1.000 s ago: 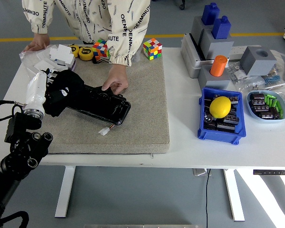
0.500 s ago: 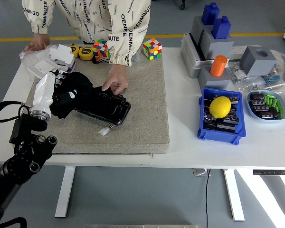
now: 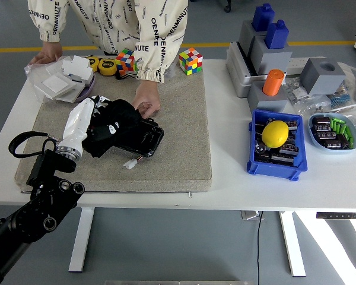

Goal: Pick the rag up,wipe the panel,place it on the desk

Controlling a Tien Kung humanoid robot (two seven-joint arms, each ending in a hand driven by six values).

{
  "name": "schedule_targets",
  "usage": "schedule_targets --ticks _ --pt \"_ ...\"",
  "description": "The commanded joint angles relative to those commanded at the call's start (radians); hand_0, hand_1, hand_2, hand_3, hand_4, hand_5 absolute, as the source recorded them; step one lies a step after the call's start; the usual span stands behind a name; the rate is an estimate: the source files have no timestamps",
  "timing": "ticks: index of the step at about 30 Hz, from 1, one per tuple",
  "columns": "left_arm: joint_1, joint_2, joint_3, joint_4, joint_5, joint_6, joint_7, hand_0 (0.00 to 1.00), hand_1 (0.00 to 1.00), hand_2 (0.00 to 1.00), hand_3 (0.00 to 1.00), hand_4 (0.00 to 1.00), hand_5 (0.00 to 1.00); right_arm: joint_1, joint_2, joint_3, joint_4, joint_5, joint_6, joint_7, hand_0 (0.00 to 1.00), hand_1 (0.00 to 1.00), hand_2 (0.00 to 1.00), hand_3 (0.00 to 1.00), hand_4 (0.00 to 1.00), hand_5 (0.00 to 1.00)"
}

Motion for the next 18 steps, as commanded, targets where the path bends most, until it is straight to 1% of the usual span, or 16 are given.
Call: schedule_targets --ticks 8,18 --pt "0.001 0.000 0.093 -0.050 -0.026 -0.001 0.006 0.277 0.270 0.304 0.546 0.679 0.002 0.000 0.001 -0.008 0.003 0.007 0.001 0.000 0.537 0.561 0.495 0.522 0.890 0.353" --pt "-0.005 0.001 0.166 -0.096 -0.053 -0.001 0.009 0.276 0.268 0.304 0.546 0.679 0.002 0.001 -0.001 -0.011 0.003 0.008 0.002 0.001 0.537 0.559 0.495 0.522 0.890 0.354"
